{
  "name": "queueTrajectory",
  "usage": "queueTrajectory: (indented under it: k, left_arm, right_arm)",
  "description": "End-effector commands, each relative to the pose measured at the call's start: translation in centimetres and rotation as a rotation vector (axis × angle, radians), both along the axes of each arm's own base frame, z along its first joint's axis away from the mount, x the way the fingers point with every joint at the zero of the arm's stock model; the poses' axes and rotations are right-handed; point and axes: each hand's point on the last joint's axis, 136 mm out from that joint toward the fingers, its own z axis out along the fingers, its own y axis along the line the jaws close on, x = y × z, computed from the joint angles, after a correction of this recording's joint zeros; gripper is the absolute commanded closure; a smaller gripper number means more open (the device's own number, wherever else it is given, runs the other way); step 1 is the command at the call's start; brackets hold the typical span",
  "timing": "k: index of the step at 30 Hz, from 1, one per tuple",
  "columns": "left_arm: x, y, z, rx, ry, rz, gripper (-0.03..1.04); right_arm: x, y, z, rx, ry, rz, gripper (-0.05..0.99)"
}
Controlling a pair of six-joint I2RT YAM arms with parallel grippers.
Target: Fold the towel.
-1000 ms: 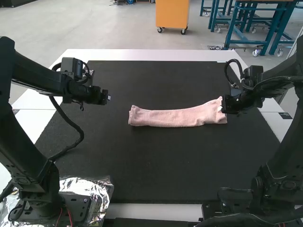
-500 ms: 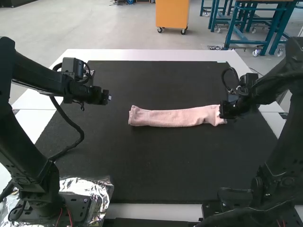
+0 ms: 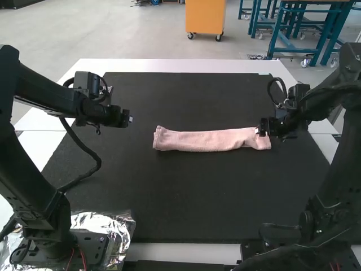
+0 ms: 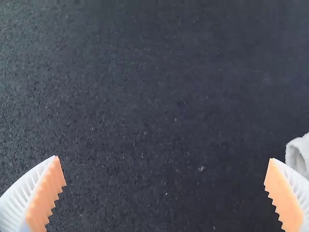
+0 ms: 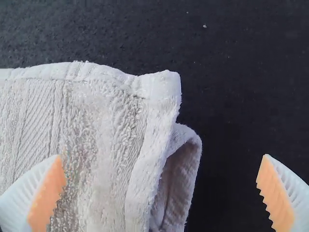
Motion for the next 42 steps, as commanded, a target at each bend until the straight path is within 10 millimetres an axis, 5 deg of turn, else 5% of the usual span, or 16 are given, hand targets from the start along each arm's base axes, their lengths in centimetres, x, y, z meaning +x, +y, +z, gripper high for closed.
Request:
queueTrajectory:
  k: [1, 14, 17, 19, 20, 21, 28, 34, 37, 42]
  left_arm:
    - [-0.1, -0.2, 0.5, 0.002, -0.024, -0.004, 0.04]
    - [-0.5, -0.3, 0.0, -0.005, -0.011, -0.001, 0.04]
    - [-0.5, -0.3, 0.2, -0.009, -0.016, 0.0, 0.04]
    - [-0.5, -0.3, 0.3, -0.01, -0.018, 0.0, 0.04]
    - [-0.5, -0.2, 0.4, -0.01, -0.021, 0.002, 0.04]
    - [-0.5, -0.2, 0.4, -0.011, -0.021, 0.001, 0.04]
    - [-0.1, -0.3, 0.9, -0.014, -0.045, 0.001, 0.04]
    - [0.3, -0.4, 1.4, -0.024, -0.065, 0.01, 0.04]
    - [0.4, -0.6, 1.6, -0.022, -0.073, 0.006, 0.04]
    - [0.4, -0.7, 1.5, -0.02, -0.072, 0.007, 0.04]
  right_arm:
    - [1.0, -1.1, 0.8, -0.021, -0.032, -0.014, 0.02]
    - [2.8, -0.3, -3.0, -0.014, 0.023, 0.013, 0.03]
    - [2.9, 0.5, -3.9, 0.011, 0.045, 0.034, 0.3]
    - [2.4, 1.9, -3.9, 0.083, 0.063, 0.073, 0.84]
    - [2.1, 2.1, -3.9, 0.096, 0.074, 0.08, 0.96]
    - [1.7, 2.2, -3.8, 0.102, 0.088, 0.08, 0.96]
    - [1.2, 2.0, -0.4, 0.133, 0.068, 0.089, 0.96]
    - [2.9, 2.5, 7.3, 0.151, -0.022, 0.084, 0.96]
    - [2.8, 4.8, 9.8, 0.184, -0.035, 0.125, 0.96]
    - [1.9, 10.7, 11.1, 0.21, -0.026, 0.222, 0.96]
